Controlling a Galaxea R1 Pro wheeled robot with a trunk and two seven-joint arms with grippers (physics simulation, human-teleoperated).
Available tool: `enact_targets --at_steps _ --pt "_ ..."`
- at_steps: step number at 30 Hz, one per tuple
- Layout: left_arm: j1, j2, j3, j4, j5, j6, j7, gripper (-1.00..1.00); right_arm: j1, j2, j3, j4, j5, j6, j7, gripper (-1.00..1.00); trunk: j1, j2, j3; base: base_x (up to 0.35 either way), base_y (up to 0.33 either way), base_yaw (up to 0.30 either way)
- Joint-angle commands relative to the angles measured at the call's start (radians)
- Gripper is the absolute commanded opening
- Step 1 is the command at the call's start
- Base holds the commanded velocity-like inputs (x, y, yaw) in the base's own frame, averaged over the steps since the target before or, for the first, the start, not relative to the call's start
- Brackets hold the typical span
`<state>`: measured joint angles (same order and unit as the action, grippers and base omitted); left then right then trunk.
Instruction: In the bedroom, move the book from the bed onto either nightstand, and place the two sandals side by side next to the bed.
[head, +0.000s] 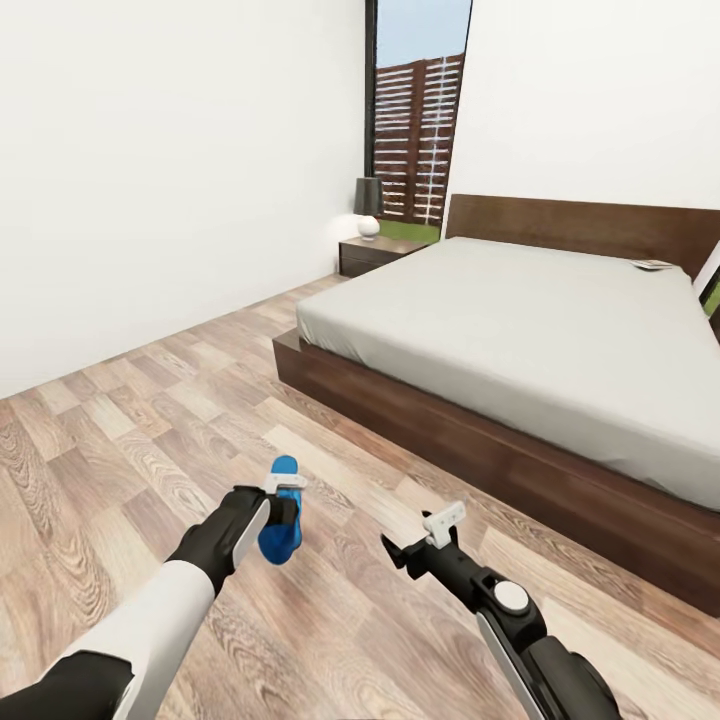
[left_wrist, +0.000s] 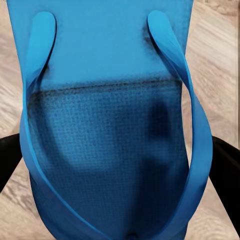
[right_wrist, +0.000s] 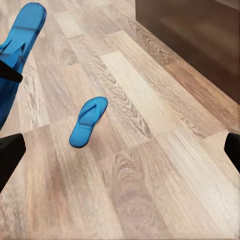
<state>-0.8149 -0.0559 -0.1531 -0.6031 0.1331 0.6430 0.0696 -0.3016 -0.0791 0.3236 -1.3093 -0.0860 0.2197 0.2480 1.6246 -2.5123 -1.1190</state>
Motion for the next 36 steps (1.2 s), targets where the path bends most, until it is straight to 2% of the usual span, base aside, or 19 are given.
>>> enact_targets --at_steps 1,11,16,19,20,36 --pt "0.0 0.0 -0.004 -0.005 0.01 0.004 0.007 -1.0 -0.001 -0.001 0.0 0.004 -0.007 0.001 -0.001 1.0 0.0 0.0 -0.001 0.0 0.0 0.0" --pt "0.001 -0.004 -0.003 -0.016 0.01 0.004 0.007 -1.0 -0.002 0.001 -0.003 0.061 -0.011 -0.055 -0.008 1.0 0.0 0.0 -0.001 0.0 0.0 0.0" --pt "0.002 -0.007 -0.003 -0.018 0.01 0.004 0.007 -1.0 -0.005 0.024 -0.004 0.089 -0.013 -0.083 -0.031 1.0 0.0 0.0 -0.001 0.0 0.0 0.0" --pt "0.002 -0.014 -0.003 -0.019 0.01 0.004 0.007 -1.0 -0.005 0.03 -0.006 0.105 -0.014 -0.1 -0.04 1.0 0.0 0.0 -0.001 0.0 0.0 0.0" --pt "0.002 -0.015 -0.003 -0.019 0.01 0.004 0.007 -1.0 -0.005 0.03 -0.006 0.776 -0.014 -0.44 -0.041 1.0 0.0 0.0 -0.001 0.0 0.0 0.0" --pt "0.002 -0.027 -0.003 -0.021 0.01 0.004 0.007 -1.0 -0.005 0.033 0.006 0.785 -0.003 -0.443 -0.042 1.0 0.0 0.0 -0.001 0.0 0.0 0.0"
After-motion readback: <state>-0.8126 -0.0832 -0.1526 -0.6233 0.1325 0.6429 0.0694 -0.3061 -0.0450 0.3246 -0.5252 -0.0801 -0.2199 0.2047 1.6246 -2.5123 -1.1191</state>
